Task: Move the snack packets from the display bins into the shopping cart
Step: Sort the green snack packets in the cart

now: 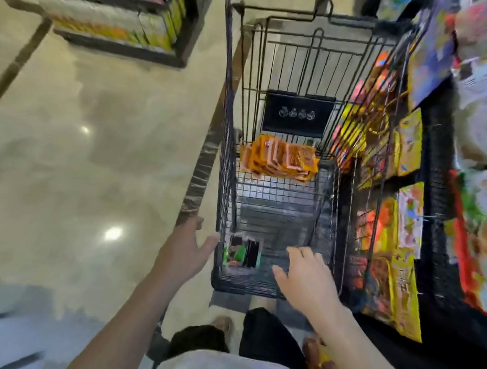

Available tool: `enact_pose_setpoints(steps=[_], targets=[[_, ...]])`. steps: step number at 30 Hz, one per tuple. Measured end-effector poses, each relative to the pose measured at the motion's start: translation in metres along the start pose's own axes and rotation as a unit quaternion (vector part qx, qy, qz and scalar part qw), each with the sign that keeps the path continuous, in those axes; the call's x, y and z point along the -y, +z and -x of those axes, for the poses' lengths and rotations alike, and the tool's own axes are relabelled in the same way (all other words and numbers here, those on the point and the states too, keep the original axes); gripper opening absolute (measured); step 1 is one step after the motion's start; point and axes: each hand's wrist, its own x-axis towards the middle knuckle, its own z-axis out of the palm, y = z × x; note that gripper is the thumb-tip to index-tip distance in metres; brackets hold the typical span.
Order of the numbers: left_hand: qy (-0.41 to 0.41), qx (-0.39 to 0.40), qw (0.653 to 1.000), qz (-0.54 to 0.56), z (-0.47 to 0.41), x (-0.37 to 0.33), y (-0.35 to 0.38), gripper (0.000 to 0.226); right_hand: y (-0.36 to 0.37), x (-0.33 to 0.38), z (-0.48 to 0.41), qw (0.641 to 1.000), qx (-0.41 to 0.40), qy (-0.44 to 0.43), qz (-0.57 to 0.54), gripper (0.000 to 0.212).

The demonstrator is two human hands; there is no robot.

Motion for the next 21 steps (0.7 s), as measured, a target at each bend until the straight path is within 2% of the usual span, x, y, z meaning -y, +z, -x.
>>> enact_pose_setpoints(steps=[5,7,11,13,17,21], targets=[[-0.049,-0.01,0.995,0.089,-0.065,-0.006,0.047,0.07,0.031,-0.002,-0.093,0.998,0.059,-0.011,-0.034,0.072],[-0.055,-0.015,0.993,0.102,-0.085,-0.003,0.068,0.064,0.051,0.001,-0.126,0.996,0.076,-0.011,-0.051,0.077],[-0.049,-0.075,0.987,0.133,-0.104,0.004,0.097,0.049,0.098,0.012,-0.182,0.989,0.111,0.018,-0.095,0.081],[-0.029,-0.11,0.984,0.137,-0.107,0.012,0.106,0.047,0.122,0.017,-0.203,0.986,0.115,0.034,-0.112,0.085],[0.006,-0.152,0.977,0.149,-0.109,0.022,0.118,0.026,0.163,0.027,-0.23,0.976,0.124,0.083,-0.158,0.101],[0.011,-0.16,0.974,0.158,-0.111,0.028,0.122,0.026,0.191,0.037,-0.239,0.978,0.101,0.114,-0.14,0.107]])
